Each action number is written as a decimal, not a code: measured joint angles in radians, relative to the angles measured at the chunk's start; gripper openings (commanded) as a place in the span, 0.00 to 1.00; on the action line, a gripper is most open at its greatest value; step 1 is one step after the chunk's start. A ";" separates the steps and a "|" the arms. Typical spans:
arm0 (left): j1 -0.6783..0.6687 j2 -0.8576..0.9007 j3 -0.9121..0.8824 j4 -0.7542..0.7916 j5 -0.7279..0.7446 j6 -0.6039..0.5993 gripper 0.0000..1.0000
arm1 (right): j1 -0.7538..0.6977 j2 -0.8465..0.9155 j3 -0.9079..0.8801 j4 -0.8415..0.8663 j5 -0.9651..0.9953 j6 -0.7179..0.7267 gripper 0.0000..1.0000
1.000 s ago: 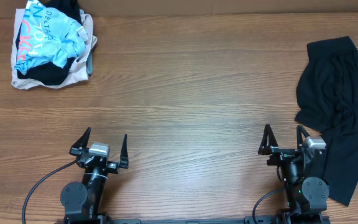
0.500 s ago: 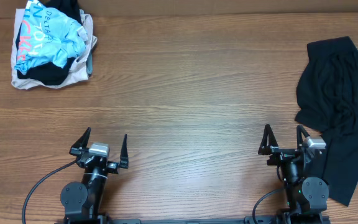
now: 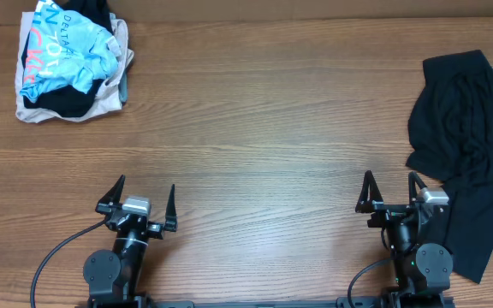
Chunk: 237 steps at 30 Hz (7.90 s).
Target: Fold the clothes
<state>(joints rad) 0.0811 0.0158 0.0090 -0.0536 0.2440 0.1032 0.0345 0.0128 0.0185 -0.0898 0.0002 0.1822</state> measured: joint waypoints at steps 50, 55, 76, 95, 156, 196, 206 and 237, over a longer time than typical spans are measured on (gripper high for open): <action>0.000 0.323 0.402 -0.104 0.011 -0.076 1.00 | 0.000 0.005 0.278 -0.157 0.000 -0.037 1.00; 0.000 0.547 0.610 -0.222 0.038 -0.076 1.00 | 0.000 0.080 0.358 -0.222 -0.001 -0.048 1.00; 0.000 1.113 1.105 -0.595 0.053 -0.076 1.00 | 0.000 0.913 1.062 -0.668 -0.075 -0.052 1.00; 0.000 1.133 1.105 -0.567 0.056 -0.076 1.00 | -0.329 1.273 1.091 -0.591 0.044 0.079 0.94; 0.009 1.299 1.111 -0.490 -0.038 -0.135 1.00 | 0.104 1.849 1.396 -0.785 -0.192 0.122 0.04; -0.291 1.549 1.123 -0.779 0.000 0.005 0.66 | 0.068 1.845 1.454 -0.919 -0.101 0.223 0.73; -0.350 1.735 1.123 -0.783 0.000 0.008 0.17 | 0.042 1.846 1.197 -0.598 -0.103 0.233 0.65; -0.350 1.852 1.123 -0.753 -0.036 -0.023 0.04 | -0.118 1.851 1.360 -0.088 -0.109 0.224 0.49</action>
<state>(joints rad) -0.2687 1.8675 1.1324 -0.8062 0.2081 0.0799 -0.0834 1.8633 1.3781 -0.1780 -0.1089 0.4057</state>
